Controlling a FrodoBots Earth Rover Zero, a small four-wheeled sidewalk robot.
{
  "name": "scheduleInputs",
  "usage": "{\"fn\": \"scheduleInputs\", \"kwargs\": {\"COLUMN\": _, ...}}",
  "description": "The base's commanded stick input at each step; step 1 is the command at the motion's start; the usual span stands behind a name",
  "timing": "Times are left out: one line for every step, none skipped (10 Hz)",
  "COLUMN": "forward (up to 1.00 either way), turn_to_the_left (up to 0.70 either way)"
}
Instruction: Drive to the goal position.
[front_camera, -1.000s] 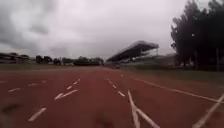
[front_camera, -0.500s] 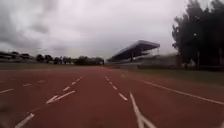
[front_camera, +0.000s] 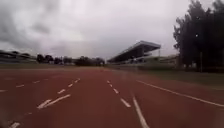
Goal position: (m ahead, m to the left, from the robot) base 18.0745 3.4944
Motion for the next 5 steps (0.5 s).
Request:
{"fn": "scheduleInputs", "kwargs": {"forward": 0.50, "turn_to_the_left": 0.00}}
{"fn": "scheduleInputs", "kwargs": {"forward": 0.50, "turn_to_the_left": 0.00}}
{"fn": "scheduleInputs", "kwargs": {"forward": 0.50, "turn_to_the_left": 0.00}}
{"fn": "scheduleInputs", "kwargs": {"forward": 0.50, "turn_to_the_left": 0.00}}
{"fn": "scheduleInputs", "kwargs": {"forward": 0.50, "turn_to_the_left": 0.00}}
